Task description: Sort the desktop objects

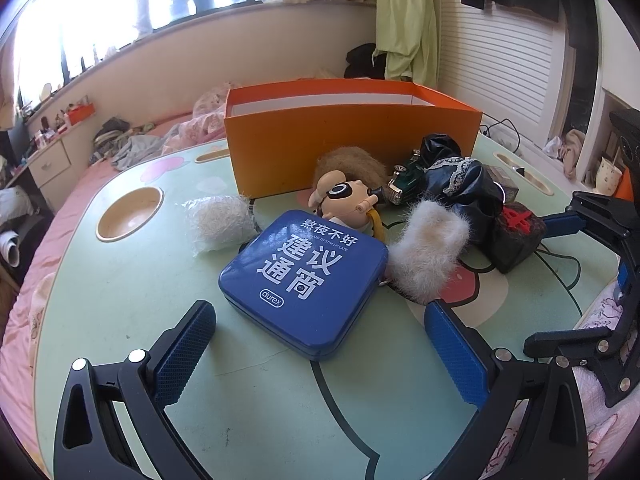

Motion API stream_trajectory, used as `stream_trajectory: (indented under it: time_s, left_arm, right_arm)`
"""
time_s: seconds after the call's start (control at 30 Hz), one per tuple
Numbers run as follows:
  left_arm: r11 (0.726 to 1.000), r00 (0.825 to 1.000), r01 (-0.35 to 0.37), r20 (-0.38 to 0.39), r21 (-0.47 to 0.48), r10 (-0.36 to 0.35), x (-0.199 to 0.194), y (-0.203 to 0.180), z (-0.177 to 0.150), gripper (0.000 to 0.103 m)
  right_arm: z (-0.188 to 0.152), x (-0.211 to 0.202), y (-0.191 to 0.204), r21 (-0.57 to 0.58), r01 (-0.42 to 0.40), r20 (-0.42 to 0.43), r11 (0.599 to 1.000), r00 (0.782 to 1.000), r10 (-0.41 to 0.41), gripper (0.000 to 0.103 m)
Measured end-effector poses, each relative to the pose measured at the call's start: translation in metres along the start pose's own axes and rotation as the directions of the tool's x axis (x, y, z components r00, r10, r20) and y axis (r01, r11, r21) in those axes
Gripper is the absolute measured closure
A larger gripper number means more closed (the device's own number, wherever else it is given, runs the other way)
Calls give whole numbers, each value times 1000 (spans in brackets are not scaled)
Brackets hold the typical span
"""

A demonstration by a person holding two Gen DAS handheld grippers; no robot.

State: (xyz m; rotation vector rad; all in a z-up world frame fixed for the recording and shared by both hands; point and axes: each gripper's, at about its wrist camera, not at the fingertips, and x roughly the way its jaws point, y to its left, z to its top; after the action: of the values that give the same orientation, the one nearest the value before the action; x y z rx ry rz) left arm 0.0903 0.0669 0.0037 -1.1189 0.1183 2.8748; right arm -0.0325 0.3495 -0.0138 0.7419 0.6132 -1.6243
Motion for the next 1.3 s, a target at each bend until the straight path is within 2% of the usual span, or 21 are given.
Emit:
stream_trajectory:
  time_s: [0.37,0.9,1.13,1.23,1.3]
  left_arm:
    - [1000,1000,5,10,1,-5,-1,3,1,0]
    - [1000,1000,8,4,6,-8,1,-2,2,0]
    - [994,996,86,-34,67,-84,4,-13,6,0]
    - [994,992,92,-90,61,-87,-1,-12,6,0]
    - [997,989,74,-134,35,-69,-1,-9,8,0]
  right_arm:
    - [-8,-5,1,90,61,57,994,996,-66,0]
    - [-12,-11,3,109,62,74,992,995,-71,0]
    - [-4,-6,10,106,90,44,990,994,-95,0]
    - [0,-12,12,107,145,37,984,988,-150,0]
    - [9,-28,12,139,142,79,980,985,-154,0]
